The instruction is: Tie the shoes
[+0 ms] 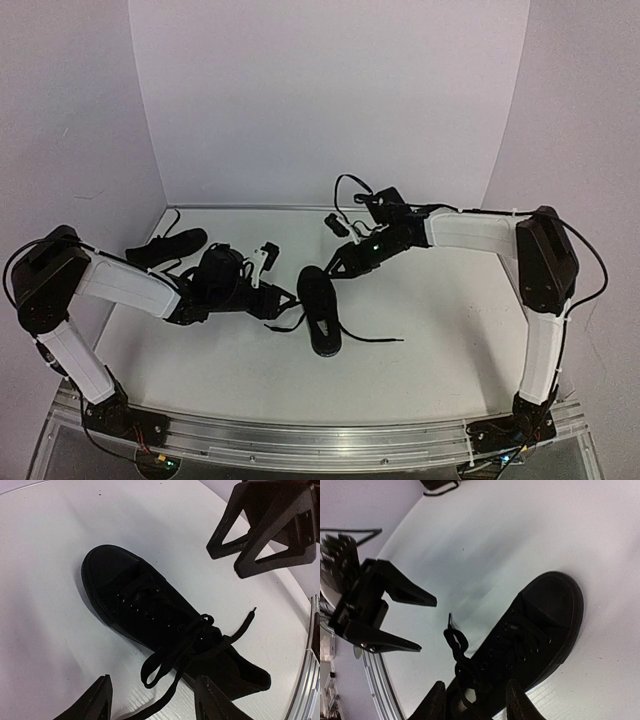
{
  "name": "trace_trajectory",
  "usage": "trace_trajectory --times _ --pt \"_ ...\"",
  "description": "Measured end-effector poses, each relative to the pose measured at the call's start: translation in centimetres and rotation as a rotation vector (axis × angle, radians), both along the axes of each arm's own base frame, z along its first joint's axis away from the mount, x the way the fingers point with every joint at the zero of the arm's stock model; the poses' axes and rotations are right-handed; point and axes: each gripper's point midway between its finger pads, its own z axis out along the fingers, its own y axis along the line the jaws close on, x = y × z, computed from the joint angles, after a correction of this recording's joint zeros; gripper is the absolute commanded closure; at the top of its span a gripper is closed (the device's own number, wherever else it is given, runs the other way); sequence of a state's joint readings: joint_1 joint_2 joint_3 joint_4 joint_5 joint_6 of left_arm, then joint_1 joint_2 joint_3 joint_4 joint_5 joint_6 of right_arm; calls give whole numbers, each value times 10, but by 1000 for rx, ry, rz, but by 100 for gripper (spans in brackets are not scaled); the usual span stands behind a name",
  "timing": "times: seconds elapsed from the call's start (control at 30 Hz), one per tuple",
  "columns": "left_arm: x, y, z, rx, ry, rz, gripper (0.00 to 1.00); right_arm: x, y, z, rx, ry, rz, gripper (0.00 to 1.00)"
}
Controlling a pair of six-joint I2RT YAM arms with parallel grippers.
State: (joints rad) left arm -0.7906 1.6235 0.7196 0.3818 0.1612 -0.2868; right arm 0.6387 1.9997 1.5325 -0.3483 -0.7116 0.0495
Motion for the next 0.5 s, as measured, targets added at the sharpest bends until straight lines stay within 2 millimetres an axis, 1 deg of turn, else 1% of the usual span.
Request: trace_trajectory --times 0.1,0.2,0.3,0.5 --pt "-1 -2 -11 7 28 -18 45 -5 2 -21 -42 20 33 70" --pt "-2 -6 -20 9 50 -35 46 -6 7 -34 -63 28 58 71" --pt "-1 -9 -24 2 67 -46 47 -6 12 -42 -75 29 75 72" --pt "3 -16 -23 -23 71 -65 49 -2 19 -52 -90 21 91 77"
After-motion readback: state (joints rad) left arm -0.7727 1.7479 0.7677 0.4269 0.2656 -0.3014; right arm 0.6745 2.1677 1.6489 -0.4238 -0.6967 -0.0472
